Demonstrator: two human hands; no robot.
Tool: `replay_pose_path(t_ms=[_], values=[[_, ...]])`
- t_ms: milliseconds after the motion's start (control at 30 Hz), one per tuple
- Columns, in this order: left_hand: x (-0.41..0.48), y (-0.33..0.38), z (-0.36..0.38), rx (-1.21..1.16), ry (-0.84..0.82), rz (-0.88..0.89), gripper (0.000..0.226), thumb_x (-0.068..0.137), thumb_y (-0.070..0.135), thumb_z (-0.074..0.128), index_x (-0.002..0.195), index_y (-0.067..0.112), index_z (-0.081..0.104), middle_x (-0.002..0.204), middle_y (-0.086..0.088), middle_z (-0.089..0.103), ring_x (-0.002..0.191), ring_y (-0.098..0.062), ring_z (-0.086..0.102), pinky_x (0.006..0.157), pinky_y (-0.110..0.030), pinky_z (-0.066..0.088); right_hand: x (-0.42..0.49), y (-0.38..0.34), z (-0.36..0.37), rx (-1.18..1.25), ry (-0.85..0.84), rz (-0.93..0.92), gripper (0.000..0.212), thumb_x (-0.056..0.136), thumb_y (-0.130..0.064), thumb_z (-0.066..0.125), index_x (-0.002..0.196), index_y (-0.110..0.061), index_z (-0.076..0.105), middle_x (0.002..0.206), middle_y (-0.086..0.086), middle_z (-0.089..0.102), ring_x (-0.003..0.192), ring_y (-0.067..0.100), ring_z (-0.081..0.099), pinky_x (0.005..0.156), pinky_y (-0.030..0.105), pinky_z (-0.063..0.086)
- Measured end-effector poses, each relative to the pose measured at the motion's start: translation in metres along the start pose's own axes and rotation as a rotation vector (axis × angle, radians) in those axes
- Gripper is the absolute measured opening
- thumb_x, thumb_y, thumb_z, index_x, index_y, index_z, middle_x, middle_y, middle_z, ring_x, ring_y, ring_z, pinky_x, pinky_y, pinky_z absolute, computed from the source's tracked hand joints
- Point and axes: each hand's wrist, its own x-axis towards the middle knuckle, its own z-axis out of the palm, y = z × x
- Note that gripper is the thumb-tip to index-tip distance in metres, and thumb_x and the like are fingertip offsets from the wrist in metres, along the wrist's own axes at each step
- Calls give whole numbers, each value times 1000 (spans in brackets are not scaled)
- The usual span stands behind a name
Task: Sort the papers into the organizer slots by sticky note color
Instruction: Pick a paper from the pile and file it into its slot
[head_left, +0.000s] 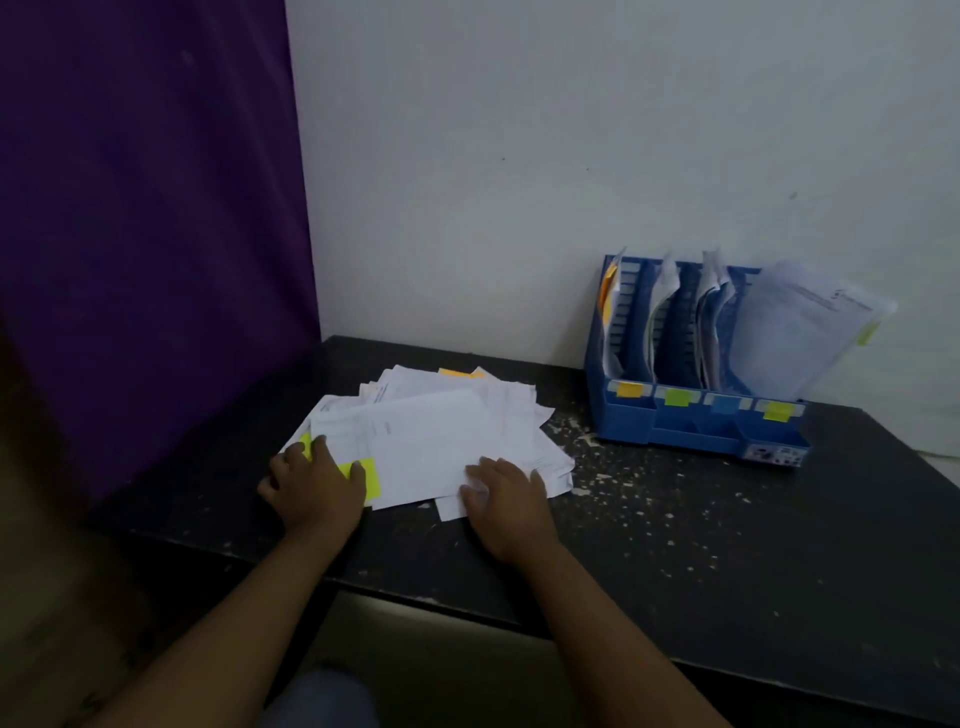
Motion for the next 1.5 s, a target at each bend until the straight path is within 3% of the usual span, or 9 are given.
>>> replay_pose_path(t_ms=[233,433,600,700,800,1167,1267,1367,1500], values=[[-4,-2,0,-104,-15,9,62,98,43,64,149,12,47,136,-11,61,136,-36,45,117,-56,24,-8,-5,-5,-34,49,15,39,107,-40,42,140,-31,61,150,-11,56,143,13,43,122,50,20],[-11,-2,-12,-341,91,-2,56,94,20,74,142,15,47,127,-12,68,127,-37,56,110,-53,30,-10,-6,-7,-45,195,30,27,102,-33,47,102,-25,74,102,-5,75,102,23,66,96,45,48],[-12,-5,-11,-458,53,15,36,101,18,68,134,15,55,122,-10,74,114,-37,67,105,-49,39,-13,-3,-7,1,220,52,29,99,-33,54,119,-28,75,110,-3,76,107,21,64,99,46,49],[-13,-7,-14,-597,56,13,30,100,16,70,129,14,62,123,-13,73,108,-37,68,89,-42,50,-14,-1,-7,31,238,49,29,98,-32,54,118,-28,75,107,-2,76,106,20,63,97,46,50],[-15,-7,-17,-632,87,65,22,100,19,70,121,12,69,114,-11,74,101,-31,69,79,-34,46,-15,-2,-8,25,265,41,29,97,-30,56,119,-26,75,107,-2,76,105,21,63,96,47,50],[-31,3,-34,-687,-14,333,23,102,17,70,117,3,79,109,-2,78,95,3,63,79,4,39,-45,-4,-16,108,379,-11,41,96,-36,65,137,-33,63,138,-12,66,131,15,52,115,46,38],[-36,10,-38,-756,-29,348,14,105,19,65,111,16,77,93,28,70,87,16,62,74,0,43,-42,-3,-31,148,414,1,56,95,-41,69,148,-30,52,150,-8,56,140,16,44,120,45,36],[-37,14,-43,-743,-25,434,14,109,25,57,102,27,69,92,15,70,88,-1,62,74,-13,46,-32,1,-50,242,446,37,70,93,-44,73,154,-26,45,156,-4,49,143,18,41,121,46,36],[-30,23,-57,-693,17,564,16,109,22,58,102,19,72,93,7,70,88,-10,61,75,-12,43,-27,7,-66,406,373,120,71,91,-50,75,153,-34,46,155,-8,50,143,16,41,118,47,40]])
